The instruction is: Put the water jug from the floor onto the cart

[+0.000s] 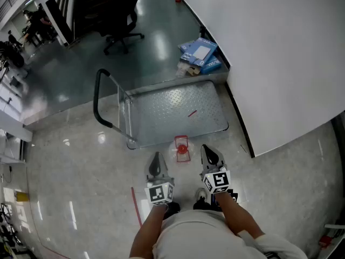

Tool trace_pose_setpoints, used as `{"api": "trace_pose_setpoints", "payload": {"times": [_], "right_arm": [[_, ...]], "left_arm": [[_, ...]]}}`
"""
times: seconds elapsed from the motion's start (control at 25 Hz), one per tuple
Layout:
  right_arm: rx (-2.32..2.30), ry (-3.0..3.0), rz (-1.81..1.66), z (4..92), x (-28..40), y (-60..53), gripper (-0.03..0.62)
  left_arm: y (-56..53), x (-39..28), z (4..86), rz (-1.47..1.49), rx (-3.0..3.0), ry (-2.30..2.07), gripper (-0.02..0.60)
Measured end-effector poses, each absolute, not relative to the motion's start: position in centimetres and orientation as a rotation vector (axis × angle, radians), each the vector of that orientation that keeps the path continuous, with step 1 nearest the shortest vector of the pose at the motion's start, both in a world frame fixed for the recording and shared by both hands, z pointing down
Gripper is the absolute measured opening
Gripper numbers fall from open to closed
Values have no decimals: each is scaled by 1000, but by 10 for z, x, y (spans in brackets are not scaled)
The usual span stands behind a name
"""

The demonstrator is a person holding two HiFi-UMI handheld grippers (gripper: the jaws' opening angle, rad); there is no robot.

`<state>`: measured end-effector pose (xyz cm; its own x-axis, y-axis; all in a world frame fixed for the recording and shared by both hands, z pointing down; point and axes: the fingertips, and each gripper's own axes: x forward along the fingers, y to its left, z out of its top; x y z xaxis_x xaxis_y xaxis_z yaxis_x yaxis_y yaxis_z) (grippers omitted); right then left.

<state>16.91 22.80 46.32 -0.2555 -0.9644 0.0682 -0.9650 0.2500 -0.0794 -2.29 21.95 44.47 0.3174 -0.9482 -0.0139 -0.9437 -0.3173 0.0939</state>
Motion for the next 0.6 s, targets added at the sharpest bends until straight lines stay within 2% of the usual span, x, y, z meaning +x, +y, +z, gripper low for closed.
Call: {"api": "trace_pose_setpoints", "payload": {"times": [0.6], "right_arm": [[1915,-2474,162,464,167,237,11]], "left_arm": [[231,-20,436,-122,2510,-1789,3]]}}
